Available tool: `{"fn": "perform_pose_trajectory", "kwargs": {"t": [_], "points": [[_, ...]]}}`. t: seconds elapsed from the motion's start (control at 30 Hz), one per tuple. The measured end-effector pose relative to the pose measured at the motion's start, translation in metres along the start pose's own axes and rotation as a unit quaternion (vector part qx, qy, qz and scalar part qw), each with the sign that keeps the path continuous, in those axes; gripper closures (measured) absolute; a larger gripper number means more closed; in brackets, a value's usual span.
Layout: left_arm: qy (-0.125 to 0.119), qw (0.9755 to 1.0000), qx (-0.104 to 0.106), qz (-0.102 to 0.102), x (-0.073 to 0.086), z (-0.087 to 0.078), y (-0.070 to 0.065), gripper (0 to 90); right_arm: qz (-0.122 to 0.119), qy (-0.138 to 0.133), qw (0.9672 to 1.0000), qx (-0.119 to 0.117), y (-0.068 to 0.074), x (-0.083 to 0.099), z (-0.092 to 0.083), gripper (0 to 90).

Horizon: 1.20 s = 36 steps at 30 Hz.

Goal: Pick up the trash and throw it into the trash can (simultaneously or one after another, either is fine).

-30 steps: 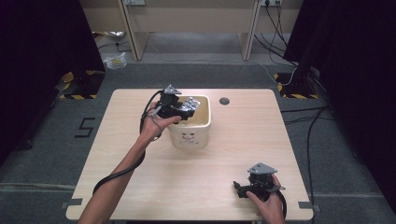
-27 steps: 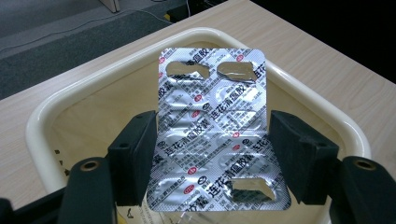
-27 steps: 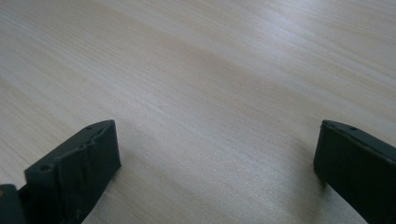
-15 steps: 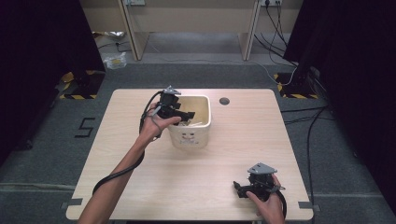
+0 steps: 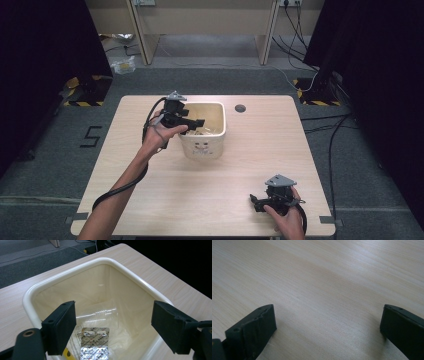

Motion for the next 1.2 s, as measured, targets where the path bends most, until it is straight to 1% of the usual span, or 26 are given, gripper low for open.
{"fn": "perform_pose_trajectory", "kwargs": {"t": [0.13,0.23,0.57,0.83,0.93,1.2], "points": [[-0.005,1.0000,0.004,-0.007,0.002,-0.008,0.004,18.0,0.000,0.000,1.0000,0.000,0.000,0.000,0.000,0.7],[-0.009,0.9999,0.001,-0.010,0.003,-0.012,0.008,17.6,0.000,0.000,1.0000,0.000,0.000,0.000,0.000,0.7],[-0.016,0.9998,0.000,-0.006,0.010,-0.025,0.011,17.5,0.000,0.000,1.0000,0.000,0.000,0.000,0.000,0.7],[-0.029,0.9995,-0.007,-0.013,0.014,-0.039,0.022,17.5,0.000,0.000,1.0000,0.000,0.000,0.000,0.000,0.7],[-0.033,0.9993,-0.014,-0.010,0.020,-0.045,0.028,17.5,0.000,0.000,1.0000,0.000,0.000,0.000,0.000,0.7],[-0.035,0.9990,-0.015,-0.023,0.033,-0.055,0.041,17.5,0.000,0.000,1.0000,0.000,0.000,0.000,0.000,0.7]]}}
Point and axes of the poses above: each handheld gripper's, and its own axes: z roughly forward along the jaws, x roughly out of its underside, y roughly to its left, the point moved 10 cm from there along z, roughly forward along the jaws, and after that the axes turned 13 degrees about -x, right-handed, at the moved point
